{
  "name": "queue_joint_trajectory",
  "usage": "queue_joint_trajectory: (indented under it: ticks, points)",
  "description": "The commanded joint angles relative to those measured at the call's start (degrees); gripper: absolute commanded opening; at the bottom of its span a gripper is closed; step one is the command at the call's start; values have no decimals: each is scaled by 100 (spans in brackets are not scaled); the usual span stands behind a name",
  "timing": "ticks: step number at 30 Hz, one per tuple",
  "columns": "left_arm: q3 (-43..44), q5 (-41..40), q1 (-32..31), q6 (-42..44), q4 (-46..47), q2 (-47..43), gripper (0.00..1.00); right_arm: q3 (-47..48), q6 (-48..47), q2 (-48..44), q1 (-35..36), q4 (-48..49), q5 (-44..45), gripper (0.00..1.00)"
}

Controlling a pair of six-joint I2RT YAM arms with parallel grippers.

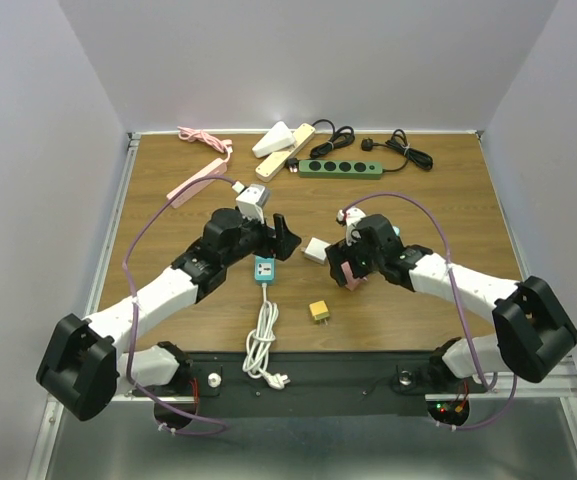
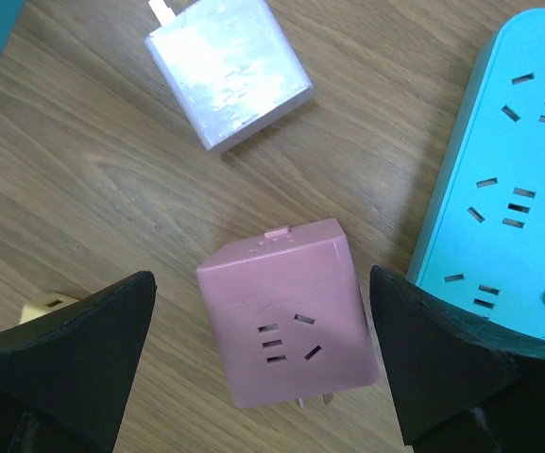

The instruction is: Insert the plug

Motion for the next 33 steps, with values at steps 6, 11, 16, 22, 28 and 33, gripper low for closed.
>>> queue_joint_trajectory:
  ticks: [6, 11, 16, 22, 28, 33]
  points:
    - [-139, 49, 48, 101, -87, -526, 90, 291, -192, 246, 137, -82, 356, 97]
    - [-183, 101, 48, 144, -87, -483, 90, 379, -219, 667, 137, -144, 268, 81]
    - [-218, 189, 48, 197, 1, -658, 90, 651, -87, 879, 137, -442, 338, 40]
    - [-481, 951, 48, 145, 720, -1220, 90, 1511, 571, 248, 145, -522, 76, 0]
    - [-692, 1692, 39, -180, 1556, -1537, 91, 2418, 1371, -333, 145, -373, -487, 1]
    - [-605, 1991, 39, -295, 1802, -1625, 92, 2734, 1837, -825, 137, 66, -1111, 0]
